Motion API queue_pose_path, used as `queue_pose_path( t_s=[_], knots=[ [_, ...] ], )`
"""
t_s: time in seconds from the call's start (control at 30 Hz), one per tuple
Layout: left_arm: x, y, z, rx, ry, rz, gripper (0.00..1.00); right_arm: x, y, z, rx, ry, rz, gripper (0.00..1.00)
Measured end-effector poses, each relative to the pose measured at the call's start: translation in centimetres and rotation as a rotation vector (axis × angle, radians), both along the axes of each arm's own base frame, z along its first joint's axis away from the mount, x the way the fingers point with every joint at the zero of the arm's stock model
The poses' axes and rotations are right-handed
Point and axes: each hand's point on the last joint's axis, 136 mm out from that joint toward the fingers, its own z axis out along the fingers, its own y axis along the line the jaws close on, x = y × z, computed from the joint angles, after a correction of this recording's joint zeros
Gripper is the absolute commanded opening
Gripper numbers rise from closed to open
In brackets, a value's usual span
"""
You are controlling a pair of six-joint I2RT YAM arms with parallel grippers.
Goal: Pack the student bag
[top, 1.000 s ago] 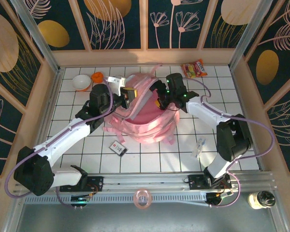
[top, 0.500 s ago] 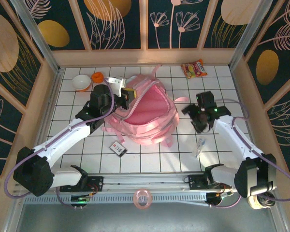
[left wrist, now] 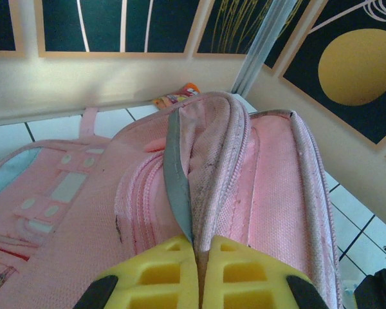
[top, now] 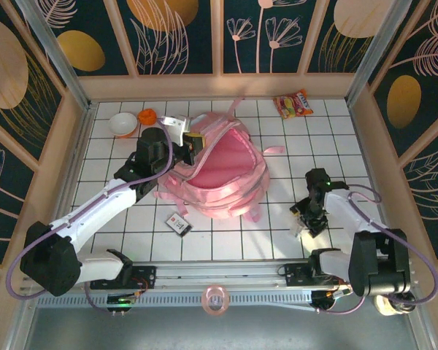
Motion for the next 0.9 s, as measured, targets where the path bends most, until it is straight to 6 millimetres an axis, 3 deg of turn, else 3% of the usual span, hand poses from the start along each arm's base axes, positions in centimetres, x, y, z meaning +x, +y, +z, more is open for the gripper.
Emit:
queue_pose_path(
  t_s=[0.17, 0.37, 0.43, 0.5, 0.67, 0.73, 0.83, 0.9],
  knots=[
    [0.0, 0.0, 0.0, 0.003, -0.002, 0.001, 0.00, 1.1, 0.5, -0.9, 0.026, -0.011, 0.042, 0.47],
    [0.0, 0.0, 0.0, 0.003, -0.002, 0.001, 0.00, 2.0, 1.4, 0.3, 0.046, -0.049, 0.081, 0.41],
    [0.0, 0.0, 0.0, 0.003, -0.002, 0.001, 0.00, 3.4, 2.4, 2.0, 0.065, -0.103, 0.097, 0.41],
    [0.0, 0.0, 0.0, 0.002, -0.002, 0.001, 0.00, 5.7, 3.9, 5.0, 0.089, -0.192, 0.121, 0.42],
    [0.0, 0.0, 0.0, 0.002, -0.001, 0.001, 0.00, 11.2, 10.3, 14.6, 0.213, -0.456, 0.222, 0.43],
    [0.0, 0.0, 0.0, -0.001, 0.001, 0.002, 0.00, 12.2, 13.1, 17.0, 0.273, -0.515, 0.264, 0.44],
    [0.0, 0.0, 0.0, -0.006, 0.006, 0.000, 0.00, 13.4, 17.0, 18.1, 0.361, -0.540, 0.307, 0.48],
    [0.0, -0.1, -0.1, -0.007, 0.009, -0.004, 0.00, 13.9, 19.0, 17.6, 0.406, -0.533, 0.319, 0.60]
  ],
)
